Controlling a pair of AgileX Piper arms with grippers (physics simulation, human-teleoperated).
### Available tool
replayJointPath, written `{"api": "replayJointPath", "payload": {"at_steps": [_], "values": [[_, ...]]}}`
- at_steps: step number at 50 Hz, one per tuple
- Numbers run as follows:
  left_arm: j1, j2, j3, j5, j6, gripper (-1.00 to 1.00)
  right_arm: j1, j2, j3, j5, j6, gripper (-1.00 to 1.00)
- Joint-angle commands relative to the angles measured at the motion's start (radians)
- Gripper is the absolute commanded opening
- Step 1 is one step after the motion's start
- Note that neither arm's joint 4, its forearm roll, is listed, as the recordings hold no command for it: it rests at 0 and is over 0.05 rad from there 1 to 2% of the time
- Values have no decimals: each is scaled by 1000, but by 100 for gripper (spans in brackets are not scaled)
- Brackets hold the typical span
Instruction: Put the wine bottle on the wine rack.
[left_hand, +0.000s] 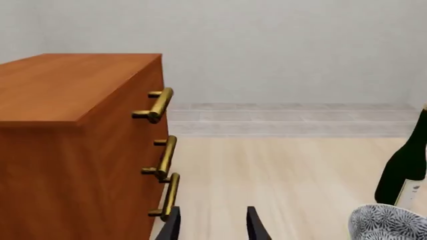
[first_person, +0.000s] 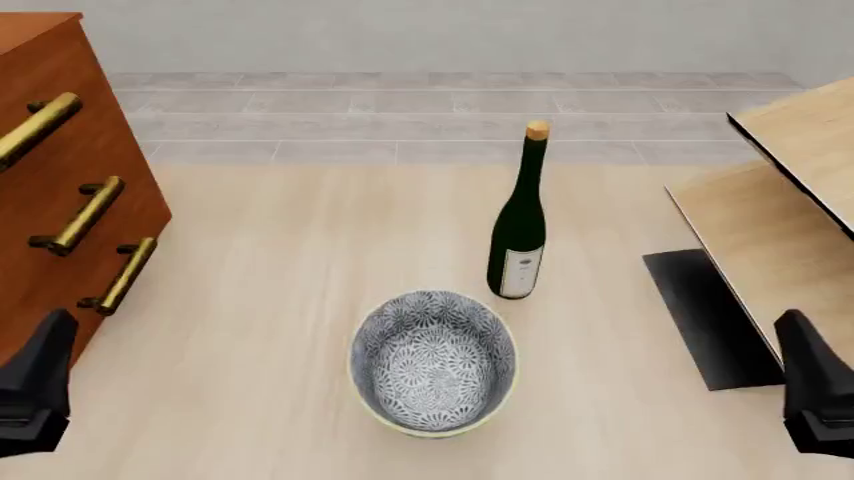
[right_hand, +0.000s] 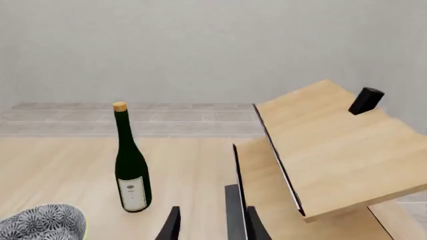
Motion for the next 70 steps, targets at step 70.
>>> {"api": "replayJointPath", "payload": {"at_steps": [70], "values": [[-131,-3,-9,-1,-25,100,383,684,-278,-418,-81,100]]}}
